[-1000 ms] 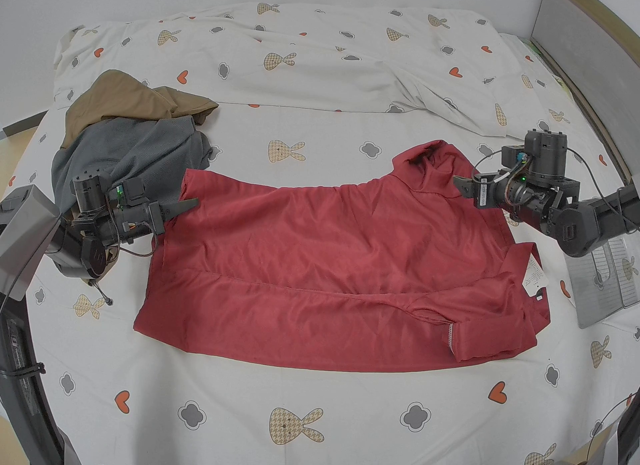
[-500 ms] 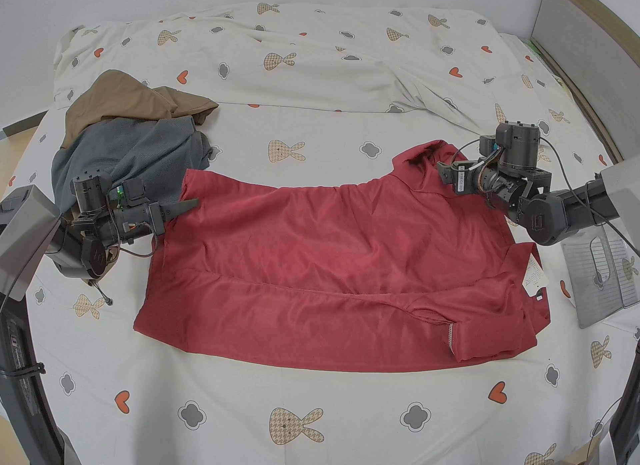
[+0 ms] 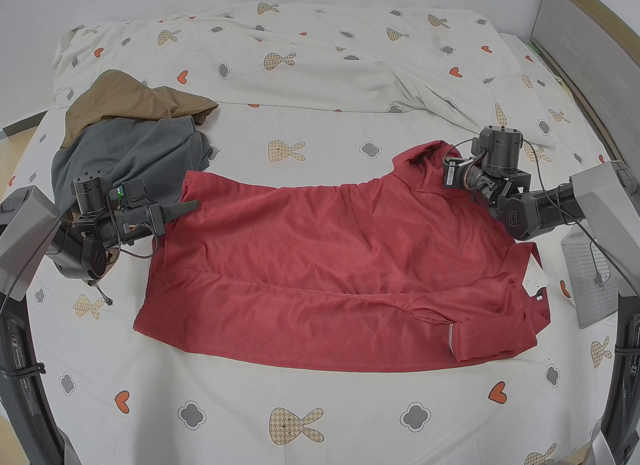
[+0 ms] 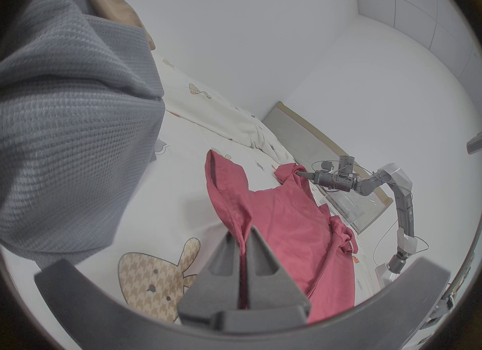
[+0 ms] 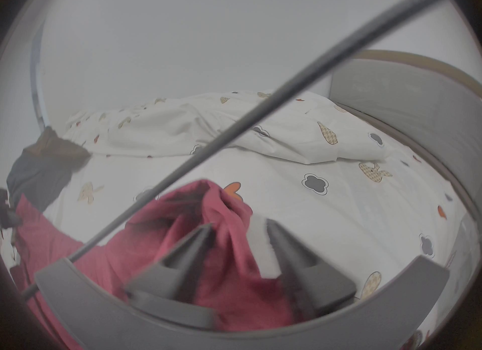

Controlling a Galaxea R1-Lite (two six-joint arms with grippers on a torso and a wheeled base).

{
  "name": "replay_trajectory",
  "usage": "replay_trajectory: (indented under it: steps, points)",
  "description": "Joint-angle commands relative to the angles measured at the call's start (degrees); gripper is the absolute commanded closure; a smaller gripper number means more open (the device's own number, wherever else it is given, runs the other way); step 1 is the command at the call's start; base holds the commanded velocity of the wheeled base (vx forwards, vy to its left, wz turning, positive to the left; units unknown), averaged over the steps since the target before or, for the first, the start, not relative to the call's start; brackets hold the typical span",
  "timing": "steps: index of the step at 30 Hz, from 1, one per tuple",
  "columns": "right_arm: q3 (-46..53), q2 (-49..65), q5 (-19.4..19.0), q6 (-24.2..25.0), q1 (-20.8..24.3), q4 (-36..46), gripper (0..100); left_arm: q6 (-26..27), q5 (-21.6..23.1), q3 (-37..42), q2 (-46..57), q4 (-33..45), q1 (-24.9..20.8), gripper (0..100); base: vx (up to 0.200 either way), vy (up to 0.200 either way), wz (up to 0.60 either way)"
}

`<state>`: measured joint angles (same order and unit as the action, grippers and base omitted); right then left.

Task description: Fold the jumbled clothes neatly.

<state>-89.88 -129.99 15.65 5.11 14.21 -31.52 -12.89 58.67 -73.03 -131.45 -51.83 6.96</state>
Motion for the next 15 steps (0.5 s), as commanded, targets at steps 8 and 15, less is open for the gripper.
replay_trajectory:
  steps: [8,15]
  points:
    - [3.75,8.52,0.17,4.30,1.52,0.06,100,-0.03,0.04,0.08,-0.12,-0.02,-0.02,100,0.000,0.000,0.00]
    - [12.54,14.50,0.17,4.65,0.64,-0.12,100,-0.39,-0.05,-0.09,1.81,0.07,1.56,100,0.000,0.000,0.00]
